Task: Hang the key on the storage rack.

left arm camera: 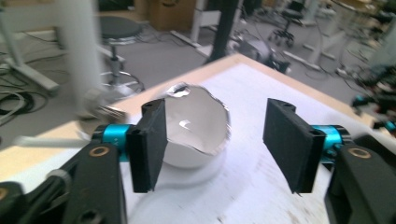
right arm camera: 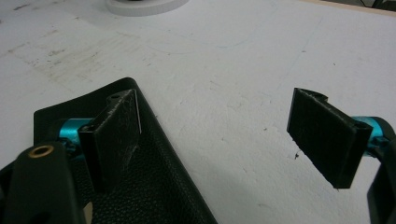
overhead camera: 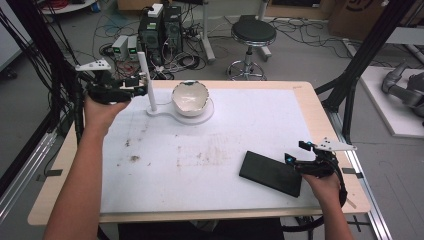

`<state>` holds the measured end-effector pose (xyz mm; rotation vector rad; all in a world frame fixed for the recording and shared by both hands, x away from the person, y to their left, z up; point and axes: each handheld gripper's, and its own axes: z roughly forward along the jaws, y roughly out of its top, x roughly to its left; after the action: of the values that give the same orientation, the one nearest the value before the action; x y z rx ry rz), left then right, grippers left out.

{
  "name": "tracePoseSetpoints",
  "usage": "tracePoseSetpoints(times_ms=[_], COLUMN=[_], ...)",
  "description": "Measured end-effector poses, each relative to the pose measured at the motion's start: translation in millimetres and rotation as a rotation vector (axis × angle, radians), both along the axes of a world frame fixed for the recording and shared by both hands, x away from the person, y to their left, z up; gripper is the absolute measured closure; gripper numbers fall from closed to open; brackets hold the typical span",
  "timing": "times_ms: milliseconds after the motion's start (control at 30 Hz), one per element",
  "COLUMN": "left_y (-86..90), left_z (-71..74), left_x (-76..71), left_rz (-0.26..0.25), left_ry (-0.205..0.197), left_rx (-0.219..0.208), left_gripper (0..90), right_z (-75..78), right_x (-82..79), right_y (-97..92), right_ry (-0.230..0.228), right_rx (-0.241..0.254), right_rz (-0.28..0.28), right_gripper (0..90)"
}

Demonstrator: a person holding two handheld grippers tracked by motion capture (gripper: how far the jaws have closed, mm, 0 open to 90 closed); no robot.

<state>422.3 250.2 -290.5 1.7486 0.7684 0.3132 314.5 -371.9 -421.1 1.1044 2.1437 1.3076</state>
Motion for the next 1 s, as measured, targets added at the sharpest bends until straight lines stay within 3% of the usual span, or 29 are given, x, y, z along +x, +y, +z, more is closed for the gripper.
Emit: tracePoseSetpoints(times_ms=[100, 267, 500, 633, 667, 767, 800, 867, 1000], left_y=[-12.4, -23.9, -41.3, -48.6, -53.6, -57.8, -60.2, -59.5, -55.1], left_z=[-11.8, -26.2, -71.3, -83.3, -89.3, -93.2, -96.5, -100.9, -108.9], left_x=[-18.7, -38.0, -69.4, -76.7, -80.4, -82.1, -83.0, -83.7, -84.9], left_rz=[-0.043, -0.078, -0.11, -0.134, -0.162, -0.18, -0.188, -0.2, -0.186], left_ry=[-0.001, -0.018, -0.032, -0.032, -0.034, -0.033, -0.028, -0.027, -0.029], left_rx=[0.034, 0.038, 0.031, 0.04, 0.048, 0.053, 0.074, 0.06, 0.059], left_gripper=[27.8, 19.7, 10.1, 5.9, 5.9, 5.7, 5.6, 5.6, 5.6], right_z=[0.1, 0.8, 1.3, 0.5, 0.1, -0.4, -0.5, -0.4, -1.2], right_x=[0.6, 1.8, 2.2, 1.2, 1.1, 0.4, 0.4, 0.4, -0.2], right_y=[0.5, 1.6, 0.8, 1.7, 1.5, 1.0, 0.0, -1.3, -3.2], right_ry=[0.001, -0.001, 0.0, 0.002, 0.001, 0.006, 0.004, 0.002, 0.007], right_rx=[0.002, 0.002, 0.007, 0.005, 0.002, 0.006, 0.008, 0.008, 0.016], right_rz=[0.006, 0.01, 0.012, 0.015, 0.017, 0.014, 0.011, 0.009, 0.012], right_gripper=[17.9, 17.9, 17.9, 17.8, 17.9, 17.9, 17.9, 17.9, 17.9])
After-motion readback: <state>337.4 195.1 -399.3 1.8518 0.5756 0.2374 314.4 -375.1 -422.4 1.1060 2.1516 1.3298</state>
